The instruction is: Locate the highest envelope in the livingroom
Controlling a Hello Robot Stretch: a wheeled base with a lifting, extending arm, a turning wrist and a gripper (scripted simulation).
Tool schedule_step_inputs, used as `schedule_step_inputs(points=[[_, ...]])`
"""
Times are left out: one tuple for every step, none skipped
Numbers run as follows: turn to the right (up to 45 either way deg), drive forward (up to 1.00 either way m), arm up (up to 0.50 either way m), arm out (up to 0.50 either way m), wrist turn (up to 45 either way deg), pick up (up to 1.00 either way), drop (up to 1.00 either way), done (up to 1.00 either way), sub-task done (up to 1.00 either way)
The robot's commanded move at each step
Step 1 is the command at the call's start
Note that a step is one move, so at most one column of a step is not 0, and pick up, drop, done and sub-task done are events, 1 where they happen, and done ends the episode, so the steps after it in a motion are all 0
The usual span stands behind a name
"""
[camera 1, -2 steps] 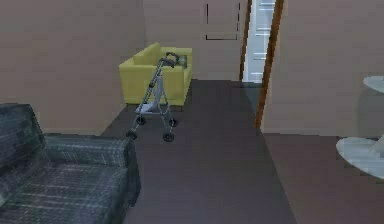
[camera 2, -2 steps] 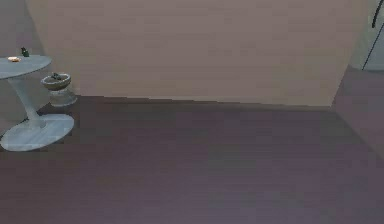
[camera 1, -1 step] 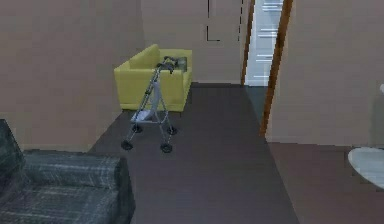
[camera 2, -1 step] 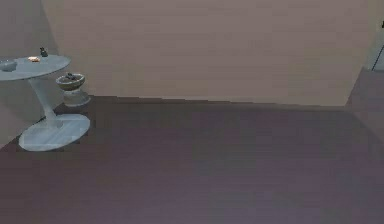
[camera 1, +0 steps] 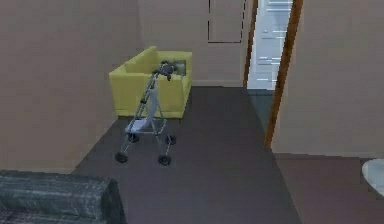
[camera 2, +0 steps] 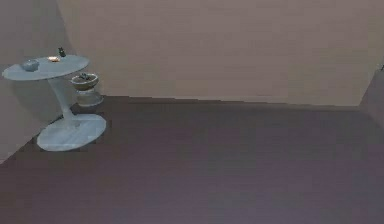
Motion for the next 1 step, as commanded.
schedule_step_inputs(points=[[9.0,0.00,0.00,0.00,0.0,0.00,0.00,0.00,0.00]])
